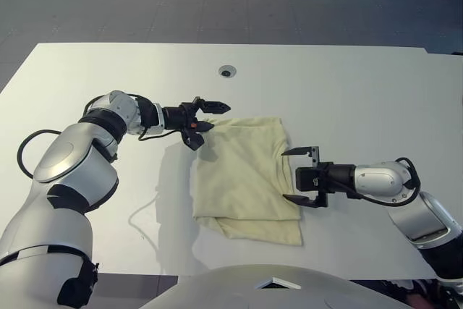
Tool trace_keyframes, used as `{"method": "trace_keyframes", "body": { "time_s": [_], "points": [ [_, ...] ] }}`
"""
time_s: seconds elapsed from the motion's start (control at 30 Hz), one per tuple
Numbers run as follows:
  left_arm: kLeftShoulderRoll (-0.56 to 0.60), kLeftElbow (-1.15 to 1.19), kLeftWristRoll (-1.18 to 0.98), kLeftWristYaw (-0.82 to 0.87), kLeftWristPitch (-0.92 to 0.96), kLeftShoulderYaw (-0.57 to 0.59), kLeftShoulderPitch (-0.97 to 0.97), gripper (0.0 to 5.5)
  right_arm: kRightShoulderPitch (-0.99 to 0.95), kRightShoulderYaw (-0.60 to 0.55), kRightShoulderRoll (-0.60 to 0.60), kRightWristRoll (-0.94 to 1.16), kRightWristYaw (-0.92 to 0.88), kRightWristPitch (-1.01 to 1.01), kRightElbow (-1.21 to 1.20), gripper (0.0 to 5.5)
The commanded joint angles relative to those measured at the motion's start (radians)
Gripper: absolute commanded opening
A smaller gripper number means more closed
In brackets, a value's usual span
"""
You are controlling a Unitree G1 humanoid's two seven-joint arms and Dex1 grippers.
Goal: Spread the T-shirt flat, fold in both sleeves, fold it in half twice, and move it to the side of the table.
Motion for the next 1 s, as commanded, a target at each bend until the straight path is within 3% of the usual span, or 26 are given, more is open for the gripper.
{"method": "trace_keyframes", "body": {
  "time_s": [0.03, 0.33, 0.5, 0.63, 0.87, 1.0],
  "points": [
    [0.104, -0.102, -0.070, -0.021, -0.080, 0.070, 0.005, 5.40, 0.024, -0.113, -0.001, 0.090, -0.012, 0.076, -0.115, 5.37],
    [0.352, -0.455, -0.385, -0.266, -0.169, 0.309, 0.211, 5.40, 0.220, -0.366, -0.052, 0.221, 0.004, 0.109, -0.318, 5.37],
    [0.498, -0.792, -0.931, -0.561, -0.130, 0.277, 0.525, 5.40, 0.410, -0.432, -0.062, 0.239, 0.043, 0.044, -0.400, 5.37],
    [0.594, -0.995, -1.094, -0.673, -0.047, 0.281, 0.738, 5.14, 0.527, -0.410, -0.062, 0.158, 0.024, -0.018, -0.438, 5.40],
    [0.642, -1.127, -1.150, -0.849, 0.040, 0.406, 0.997, 3.87, 0.609, -0.328, -0.072, 0.012, -0.002, -0.094, -0.452, 5.40],
    [0.630, -1.142, -1.133, -0.904, 0.042, 0.481, 1.080, 4.37, 0.646, -0.280, -0.071, -0.094, -0.026, -0.138, -0.431, 5.40]
  ]
}}
